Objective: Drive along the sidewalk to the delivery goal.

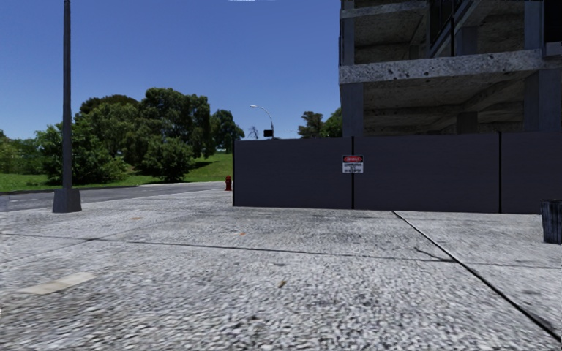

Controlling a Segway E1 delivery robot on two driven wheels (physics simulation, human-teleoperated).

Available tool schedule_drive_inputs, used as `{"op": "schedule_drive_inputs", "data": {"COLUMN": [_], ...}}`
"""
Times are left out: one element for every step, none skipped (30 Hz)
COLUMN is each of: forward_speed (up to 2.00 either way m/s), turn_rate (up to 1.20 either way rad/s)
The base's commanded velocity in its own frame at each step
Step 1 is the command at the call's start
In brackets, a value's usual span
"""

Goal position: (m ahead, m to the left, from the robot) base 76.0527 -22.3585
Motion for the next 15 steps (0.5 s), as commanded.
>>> {"op": "schedule_drive_inputs", "data": {"forward_speed": [1.96,1.96,1.96,1.96,1.96,1.96,1.96,1.96,1.96,1.96,1.96,1.96,1.96,1.96,1.96], "turn_rate": [0.67,0.67,0.67,0.67,0.66,0.55,0.45,0.45,0.4,0.34,0.27,0.23,0.22,0.22,0.21]}}
